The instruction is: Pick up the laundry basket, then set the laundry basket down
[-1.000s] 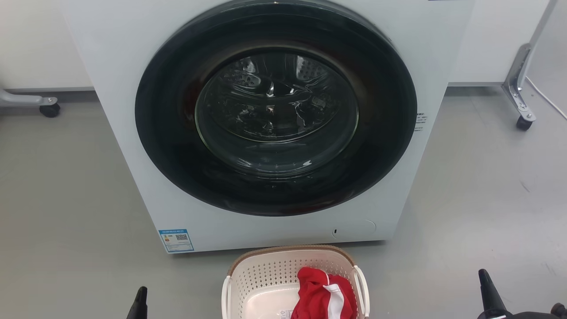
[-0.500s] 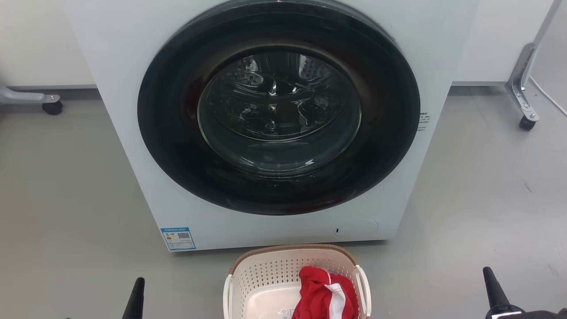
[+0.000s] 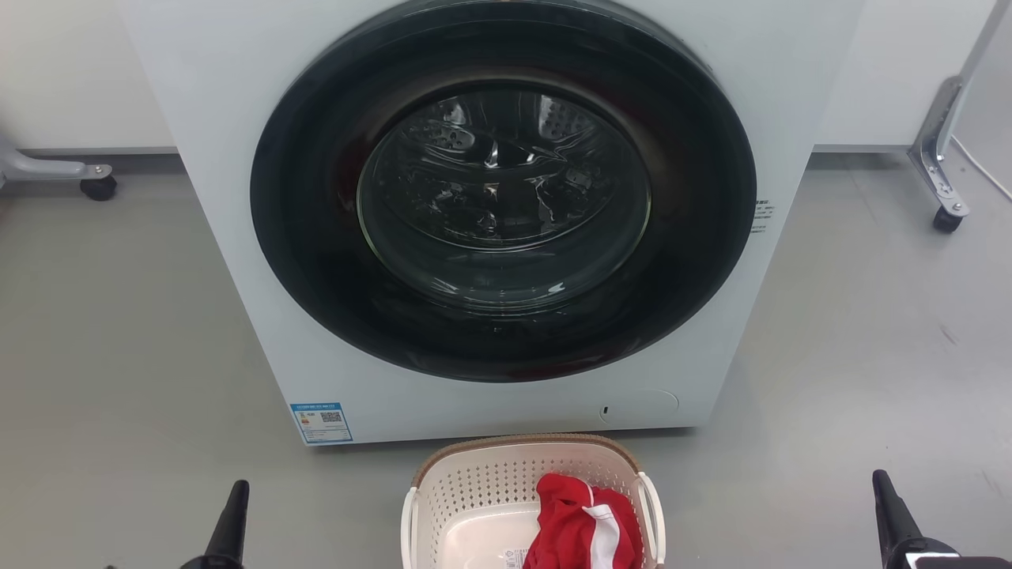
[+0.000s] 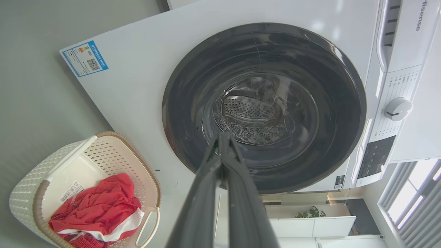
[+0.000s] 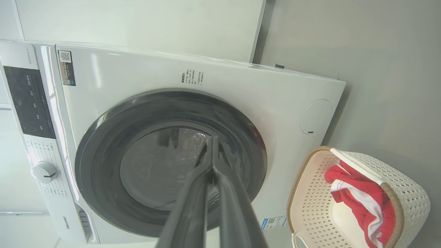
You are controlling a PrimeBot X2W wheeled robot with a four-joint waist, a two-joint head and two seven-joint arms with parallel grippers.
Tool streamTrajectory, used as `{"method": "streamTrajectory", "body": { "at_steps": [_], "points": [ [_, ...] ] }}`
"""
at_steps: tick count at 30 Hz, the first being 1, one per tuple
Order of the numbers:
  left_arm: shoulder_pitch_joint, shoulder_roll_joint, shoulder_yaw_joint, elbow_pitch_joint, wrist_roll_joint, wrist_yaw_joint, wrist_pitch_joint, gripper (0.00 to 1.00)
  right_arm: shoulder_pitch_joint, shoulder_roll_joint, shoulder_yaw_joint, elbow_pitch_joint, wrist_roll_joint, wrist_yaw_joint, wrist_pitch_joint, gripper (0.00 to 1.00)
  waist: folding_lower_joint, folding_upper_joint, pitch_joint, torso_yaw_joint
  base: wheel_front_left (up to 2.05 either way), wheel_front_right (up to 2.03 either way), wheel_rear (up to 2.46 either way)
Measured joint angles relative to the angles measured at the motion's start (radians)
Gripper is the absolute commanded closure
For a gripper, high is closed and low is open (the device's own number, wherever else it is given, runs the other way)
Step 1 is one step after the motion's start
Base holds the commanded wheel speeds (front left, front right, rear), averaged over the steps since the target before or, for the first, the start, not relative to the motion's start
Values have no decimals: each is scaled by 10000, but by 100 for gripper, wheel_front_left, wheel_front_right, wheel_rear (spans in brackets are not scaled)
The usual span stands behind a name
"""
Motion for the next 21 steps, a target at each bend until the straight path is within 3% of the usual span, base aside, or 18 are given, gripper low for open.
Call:
{"method": "streamTrajectory", "body": {
  "at_steps": [10, 21],
  "points": [
    [-280, -102, 286, 165, -1300, -230, 265, 100, -78, 213, -428, 155, 1237, 253, 334, 100, 0, 0, 24, 47, 0, 0, 0],
    [-306, -119, 297, 174, -1457, -255, 270, 100, -187, 230, -451, 165, 1264, 268, 341, 100, 0, 0, 24, 48, 0, 0, 0]
  ]
}}
